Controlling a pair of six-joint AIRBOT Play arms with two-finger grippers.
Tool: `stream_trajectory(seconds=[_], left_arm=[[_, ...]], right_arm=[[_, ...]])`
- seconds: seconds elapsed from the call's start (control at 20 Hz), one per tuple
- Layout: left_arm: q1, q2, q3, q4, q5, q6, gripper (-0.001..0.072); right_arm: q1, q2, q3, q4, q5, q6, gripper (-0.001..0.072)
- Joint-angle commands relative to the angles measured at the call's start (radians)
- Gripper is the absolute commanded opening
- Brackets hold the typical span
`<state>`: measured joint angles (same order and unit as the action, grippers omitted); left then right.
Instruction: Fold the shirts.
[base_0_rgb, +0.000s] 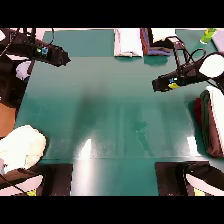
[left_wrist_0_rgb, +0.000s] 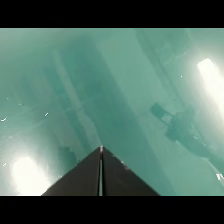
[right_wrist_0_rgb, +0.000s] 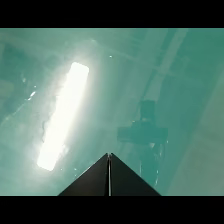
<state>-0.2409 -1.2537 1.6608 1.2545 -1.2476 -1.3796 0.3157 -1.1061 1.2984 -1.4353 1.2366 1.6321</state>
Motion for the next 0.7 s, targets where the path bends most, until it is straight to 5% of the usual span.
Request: stream_trajectory(seconds=[0.0,0.65], left_arm=[[0.000,0.000,0.000,0.000,0.000,0.000,0.0022],[0.000,0.000,0.000,-0.016,0.016,-0.007,0.0022]], right_arm=[[0.001,-0.001,0.000,0.004,-0.006,0.000,0.0030],[0.001,-0.001,0.000,0.004,-0.005,0.000,0.0030]])
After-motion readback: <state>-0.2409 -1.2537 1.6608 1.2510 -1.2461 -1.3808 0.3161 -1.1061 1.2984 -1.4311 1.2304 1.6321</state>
